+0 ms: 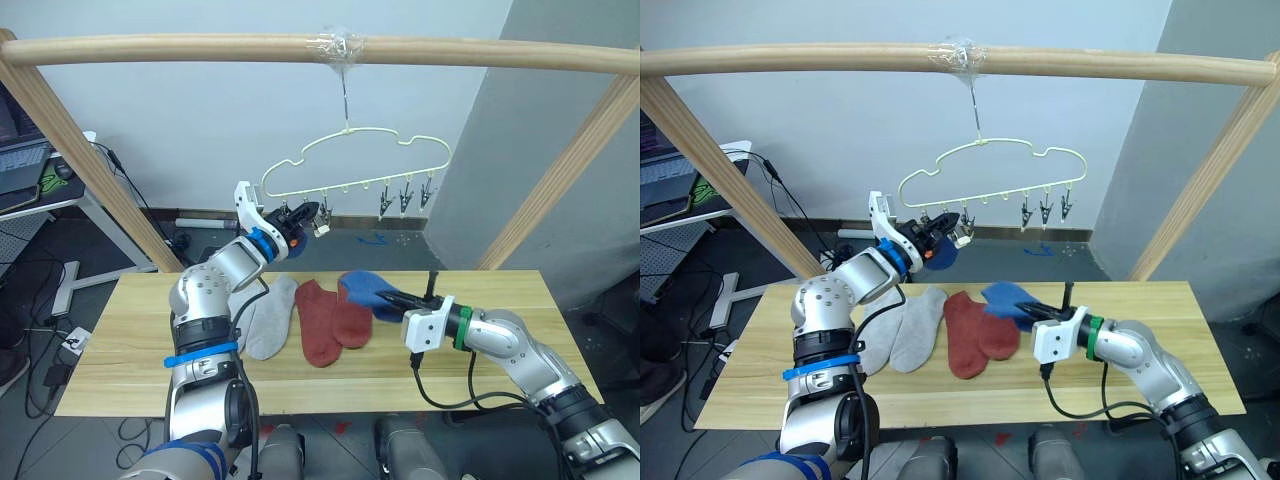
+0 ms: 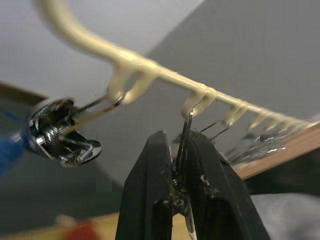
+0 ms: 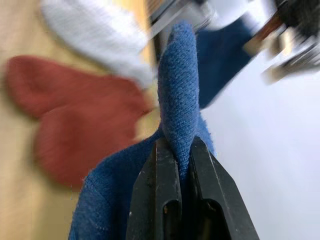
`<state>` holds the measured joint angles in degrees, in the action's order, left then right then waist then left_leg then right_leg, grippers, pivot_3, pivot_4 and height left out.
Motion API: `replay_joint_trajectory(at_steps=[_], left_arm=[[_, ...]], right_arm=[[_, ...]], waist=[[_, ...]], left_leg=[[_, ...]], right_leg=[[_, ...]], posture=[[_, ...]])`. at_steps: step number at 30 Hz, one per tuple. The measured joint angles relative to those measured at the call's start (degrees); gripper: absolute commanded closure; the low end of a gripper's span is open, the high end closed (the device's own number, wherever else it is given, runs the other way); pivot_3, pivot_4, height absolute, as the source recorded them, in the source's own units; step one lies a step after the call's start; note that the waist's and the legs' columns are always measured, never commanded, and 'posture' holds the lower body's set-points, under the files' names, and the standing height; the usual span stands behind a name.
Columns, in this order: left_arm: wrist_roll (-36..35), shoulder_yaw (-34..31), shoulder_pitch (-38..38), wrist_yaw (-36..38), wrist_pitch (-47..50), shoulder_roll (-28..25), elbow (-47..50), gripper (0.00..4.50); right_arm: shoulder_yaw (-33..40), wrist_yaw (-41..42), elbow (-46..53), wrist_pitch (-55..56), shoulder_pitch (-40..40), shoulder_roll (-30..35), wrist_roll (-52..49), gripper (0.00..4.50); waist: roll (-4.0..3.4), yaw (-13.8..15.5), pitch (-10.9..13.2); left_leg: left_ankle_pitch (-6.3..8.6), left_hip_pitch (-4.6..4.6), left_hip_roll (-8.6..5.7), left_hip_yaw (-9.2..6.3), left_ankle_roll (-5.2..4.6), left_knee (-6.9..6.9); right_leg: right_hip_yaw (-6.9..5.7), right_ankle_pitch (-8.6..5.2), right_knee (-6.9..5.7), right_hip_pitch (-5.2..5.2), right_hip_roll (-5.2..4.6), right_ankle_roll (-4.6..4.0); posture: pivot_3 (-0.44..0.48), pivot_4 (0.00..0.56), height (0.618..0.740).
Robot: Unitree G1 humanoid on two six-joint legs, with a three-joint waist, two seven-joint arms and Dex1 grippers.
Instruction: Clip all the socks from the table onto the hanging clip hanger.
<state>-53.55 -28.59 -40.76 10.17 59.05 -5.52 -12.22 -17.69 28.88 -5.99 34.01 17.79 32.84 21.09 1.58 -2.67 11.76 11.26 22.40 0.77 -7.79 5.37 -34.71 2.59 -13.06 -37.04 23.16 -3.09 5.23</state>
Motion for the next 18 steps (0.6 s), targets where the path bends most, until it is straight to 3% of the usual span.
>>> replay_joint_trajectory(at_steps=[7,18], left_arm=[[-10.7,-4.6,-0.3,-7.1,6.9,0.5,0.0,4.37],[-14.3,-2.8,1.9,-9.5,7.8,0.4,2.9,4.37]], right_arm=[[0.9,-5.3,0.3,4.0,0.8,-1.4,1.5,4.49],[0.8,-5.5,0.5,4.1,2.6,-4.1,1.2,4.49]], waist=[[0.00,0.9,0.0],[0.01,1.0,0.0]], left_leg=[[0.00,0.10,-0.03,0.01,0.01,-0.05],[0.00,0.11,-0.03,0.02,0.02,-0.07]], right_leg=[[0.02,0.01,0.07,0.00,-0.01,-0.01],[0.04,0.01,0.08,0.00,-0.01,-0.04]], posture=[[0.049,0.156,0.740],[0.048,0.148,0.740]])
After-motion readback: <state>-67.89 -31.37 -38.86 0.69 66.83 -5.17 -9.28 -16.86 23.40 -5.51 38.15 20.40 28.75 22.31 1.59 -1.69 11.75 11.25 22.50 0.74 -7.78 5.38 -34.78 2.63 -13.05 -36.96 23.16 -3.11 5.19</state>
